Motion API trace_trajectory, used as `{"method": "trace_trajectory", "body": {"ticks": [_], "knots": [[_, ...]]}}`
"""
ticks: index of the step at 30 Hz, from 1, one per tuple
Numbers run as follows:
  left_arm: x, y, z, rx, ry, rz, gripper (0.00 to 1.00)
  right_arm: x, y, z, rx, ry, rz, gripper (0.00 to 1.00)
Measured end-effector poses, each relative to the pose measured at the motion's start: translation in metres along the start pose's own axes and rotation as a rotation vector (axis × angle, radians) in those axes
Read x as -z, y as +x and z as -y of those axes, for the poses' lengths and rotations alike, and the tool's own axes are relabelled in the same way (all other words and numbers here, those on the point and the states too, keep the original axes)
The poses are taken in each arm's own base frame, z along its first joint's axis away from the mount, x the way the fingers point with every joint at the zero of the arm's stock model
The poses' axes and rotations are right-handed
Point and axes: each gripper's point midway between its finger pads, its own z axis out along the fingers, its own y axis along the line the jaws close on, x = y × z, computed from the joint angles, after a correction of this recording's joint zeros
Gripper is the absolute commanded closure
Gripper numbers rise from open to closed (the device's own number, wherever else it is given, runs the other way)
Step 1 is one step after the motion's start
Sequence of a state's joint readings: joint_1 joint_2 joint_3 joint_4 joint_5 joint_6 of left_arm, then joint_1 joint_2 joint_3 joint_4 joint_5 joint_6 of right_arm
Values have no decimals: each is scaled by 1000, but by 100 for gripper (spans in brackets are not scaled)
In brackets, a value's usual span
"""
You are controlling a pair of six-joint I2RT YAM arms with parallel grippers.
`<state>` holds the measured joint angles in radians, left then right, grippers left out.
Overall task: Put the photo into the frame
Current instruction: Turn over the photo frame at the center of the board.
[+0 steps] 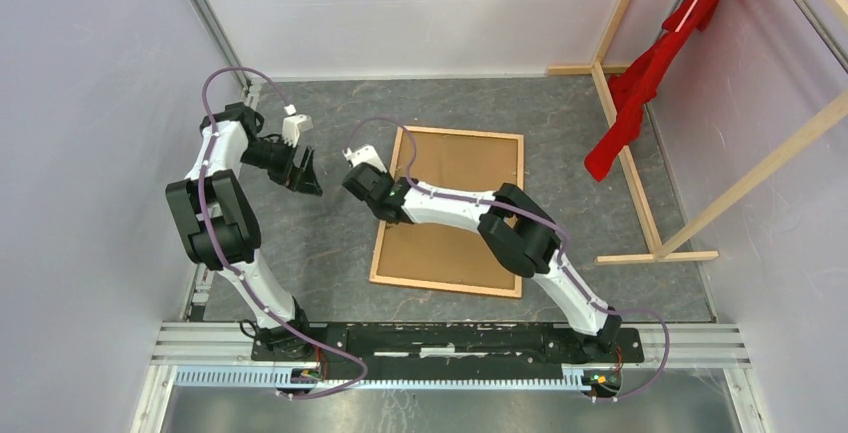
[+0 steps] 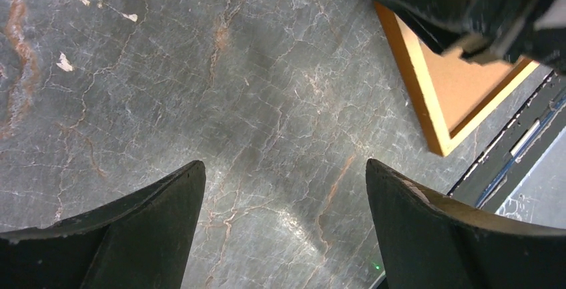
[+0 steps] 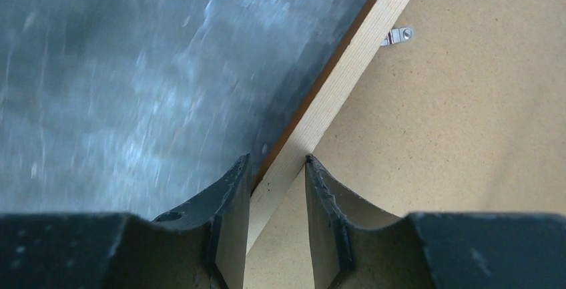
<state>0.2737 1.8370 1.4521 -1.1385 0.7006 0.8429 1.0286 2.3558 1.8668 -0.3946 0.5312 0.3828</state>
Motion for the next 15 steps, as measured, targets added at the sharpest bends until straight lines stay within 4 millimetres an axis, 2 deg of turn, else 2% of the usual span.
{"method": "trace_trajectory", "body": {"ticks": [3,7,10,11,15], "knots": [[2,-1,1,2,2,-1,6,21,19,-8,99,-40,-7,90],[5,-2,4,-2,-1,3,6,48,46,-7,221,-88,-33,90],[6,-4,6,-7,-1,11,6,65,62,-3,303,-124,-61,63],[7,-4,6,-7,-1,12,6,68,66,-2,315,-130,-71,57],[7,-5,6,-7,-1,12,6,76,78,3,344,-144,-123,54]]}}
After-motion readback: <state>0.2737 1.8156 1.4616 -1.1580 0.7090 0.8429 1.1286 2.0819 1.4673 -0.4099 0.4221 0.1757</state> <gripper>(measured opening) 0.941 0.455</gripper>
